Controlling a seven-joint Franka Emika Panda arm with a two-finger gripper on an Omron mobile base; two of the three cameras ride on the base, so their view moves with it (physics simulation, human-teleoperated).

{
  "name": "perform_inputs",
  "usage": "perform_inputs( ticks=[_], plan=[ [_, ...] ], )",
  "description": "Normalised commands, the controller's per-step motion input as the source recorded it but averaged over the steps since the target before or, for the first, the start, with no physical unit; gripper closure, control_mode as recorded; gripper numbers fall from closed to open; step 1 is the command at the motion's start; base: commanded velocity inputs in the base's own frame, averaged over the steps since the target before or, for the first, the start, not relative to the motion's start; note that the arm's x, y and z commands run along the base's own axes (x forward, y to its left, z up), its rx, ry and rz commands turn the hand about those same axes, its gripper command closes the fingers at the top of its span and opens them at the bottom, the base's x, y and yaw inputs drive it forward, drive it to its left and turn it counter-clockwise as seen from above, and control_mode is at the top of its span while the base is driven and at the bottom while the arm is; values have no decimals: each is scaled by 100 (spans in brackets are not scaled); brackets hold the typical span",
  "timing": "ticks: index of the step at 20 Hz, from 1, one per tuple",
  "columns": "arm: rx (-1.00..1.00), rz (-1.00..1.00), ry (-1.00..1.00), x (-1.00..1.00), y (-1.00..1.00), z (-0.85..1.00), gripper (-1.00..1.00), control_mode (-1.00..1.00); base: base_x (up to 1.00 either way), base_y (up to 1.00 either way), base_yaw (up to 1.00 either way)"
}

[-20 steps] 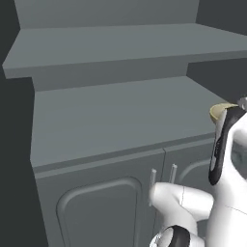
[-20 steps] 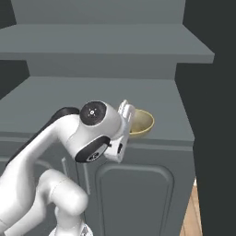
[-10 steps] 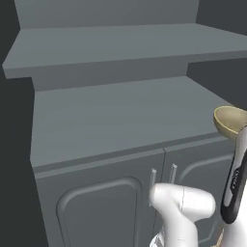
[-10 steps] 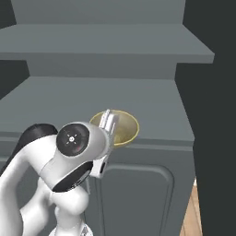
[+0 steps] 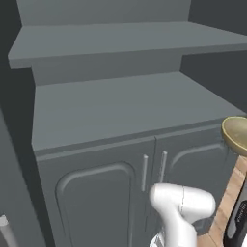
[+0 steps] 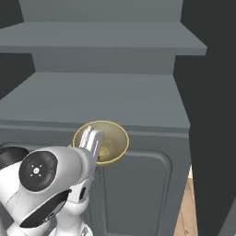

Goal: Take the smaller bowl and place it next to the appetizer plate on the dining counter , and place the larger bowl next to the plate with cooked food.

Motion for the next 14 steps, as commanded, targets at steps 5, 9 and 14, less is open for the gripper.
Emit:
perform_inputs(
  ticks=[5, 9, 14],
  plan=[
    [0, 0, 0, 0, 0, 0, 100, 100, -100, 9, 0],
    [0, 0, 0, 0, 0, 0, 100, 100, -100, -7, 0],
    [0, 0, 0, 0, 0, 0, 100, 100, -100, -55, -21]
  ],
)
